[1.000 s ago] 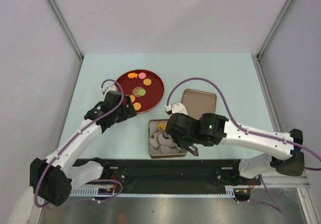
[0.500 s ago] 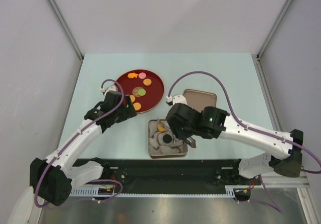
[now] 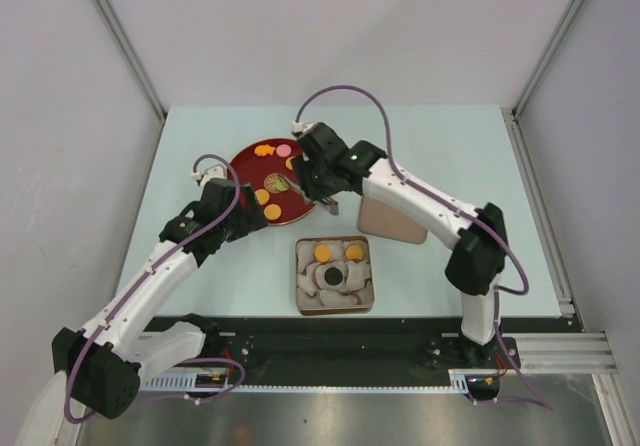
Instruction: Pack the cookies
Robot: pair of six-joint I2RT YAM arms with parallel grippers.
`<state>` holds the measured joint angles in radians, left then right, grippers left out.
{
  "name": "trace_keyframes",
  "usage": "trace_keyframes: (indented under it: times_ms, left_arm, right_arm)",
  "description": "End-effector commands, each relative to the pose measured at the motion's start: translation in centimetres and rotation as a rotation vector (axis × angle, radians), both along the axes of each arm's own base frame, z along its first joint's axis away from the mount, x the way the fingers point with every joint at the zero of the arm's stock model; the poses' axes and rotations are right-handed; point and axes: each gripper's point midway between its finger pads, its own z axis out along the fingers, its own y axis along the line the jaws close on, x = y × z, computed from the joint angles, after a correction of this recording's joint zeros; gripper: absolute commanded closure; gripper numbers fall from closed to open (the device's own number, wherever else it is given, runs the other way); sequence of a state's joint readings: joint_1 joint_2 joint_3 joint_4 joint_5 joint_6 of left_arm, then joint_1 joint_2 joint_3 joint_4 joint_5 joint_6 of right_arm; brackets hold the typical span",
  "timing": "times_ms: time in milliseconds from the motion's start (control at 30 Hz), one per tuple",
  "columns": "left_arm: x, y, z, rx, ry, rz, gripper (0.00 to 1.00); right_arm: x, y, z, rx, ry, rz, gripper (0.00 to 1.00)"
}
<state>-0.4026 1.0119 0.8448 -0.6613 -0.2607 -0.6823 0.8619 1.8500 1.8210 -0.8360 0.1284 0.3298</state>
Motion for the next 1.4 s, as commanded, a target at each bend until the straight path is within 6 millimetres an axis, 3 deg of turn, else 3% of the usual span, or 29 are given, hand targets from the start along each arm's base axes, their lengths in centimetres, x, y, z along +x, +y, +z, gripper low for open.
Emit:
trace_keyframes:
  times_ms: [0,100,300,900,1067,1367]
  left_arm:
    - [0.2,0.5,0.9,0.002,-0.017,0.034,0.00]
    - [0.0,1.1,1.0,0.016,-0.025,0.047,0.00]
    - [0.1,1.2,0.7,0.020,-0.028,0.052,0.00]
    - [0.2,1.2,-0.2,0.031,-0.012,0.052,0.00]
    - [0.2,1.1,-0.6,0.031,-0.001,0.050,0.00]
    - [0.3,1.0,-0.7,0.032,0.006,0.044,0.00]
  right_arm:
    - [2.4,4.9,0.0,0.045,-0.020,0.113,0.49]
    - [3.7,6.3,-1.1,0.039,-0.006,0.117,0.49]
    - [6.1,6.4,-4.0,0.008,0.023,0.079,0.48]
    - [6.9,5.9,-7.8,-0.048,0.058,0.072,0.47]
    - [7.3,5.5,-8.5,-0.070,0.056,0.061,0.47]
    - [7.9,4.3,-7.3,-0.081,0.026,0.039,0.46]
